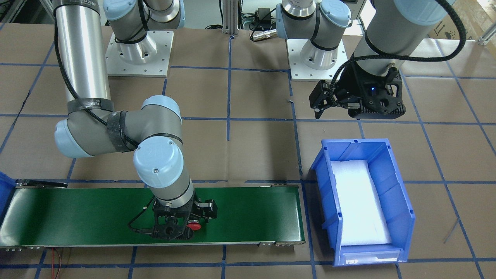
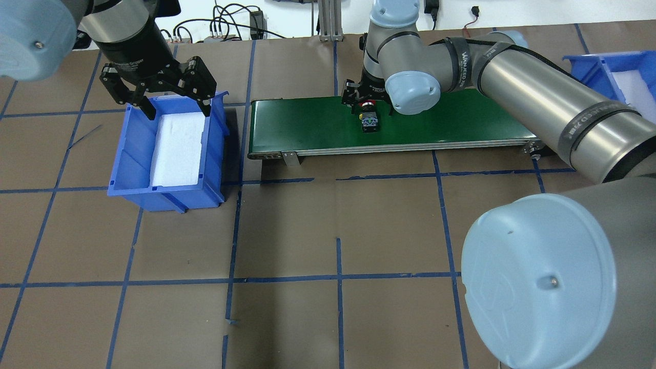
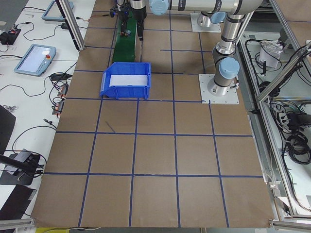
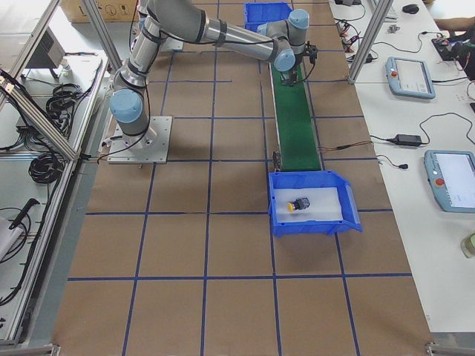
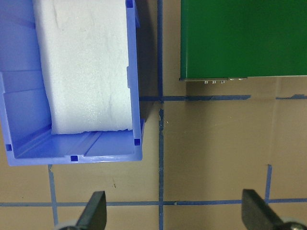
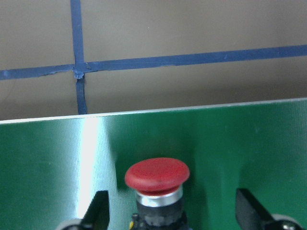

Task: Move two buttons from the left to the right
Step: 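Carry the red button with the right gripper to the far blue bin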

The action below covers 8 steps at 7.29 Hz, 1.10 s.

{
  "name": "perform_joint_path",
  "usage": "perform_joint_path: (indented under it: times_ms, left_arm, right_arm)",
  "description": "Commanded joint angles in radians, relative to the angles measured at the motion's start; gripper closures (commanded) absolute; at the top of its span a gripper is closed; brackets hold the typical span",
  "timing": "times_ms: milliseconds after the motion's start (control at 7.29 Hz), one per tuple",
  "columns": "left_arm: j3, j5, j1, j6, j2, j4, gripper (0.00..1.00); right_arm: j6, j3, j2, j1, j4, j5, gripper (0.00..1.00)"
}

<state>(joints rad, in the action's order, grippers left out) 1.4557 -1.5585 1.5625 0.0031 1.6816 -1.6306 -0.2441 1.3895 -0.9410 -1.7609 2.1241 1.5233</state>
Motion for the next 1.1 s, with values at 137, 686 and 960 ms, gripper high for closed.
perform_joint_path:
  times_ms: [137,686,960]
  left_arm:
    - [0.0,0.0,0.001,0.0,0.001,0.003,0.0]
    - [0.0,0.002,-0.001,0.0,0.004,0.003,0.0]
    - [0.0,0.002,-0.001,0.0,0.004,0.003,0.0]
  right_arm:
    - [0.06,-0.004,-0.002,0.014,-0.012,0.001,0.91]
    - [0.395,-0.111,-0.025,0.217,-0.2,-0.003,0.9]
    - [0.634,-0.107,-0.082,0.384,-0.271,0.003,0.9]
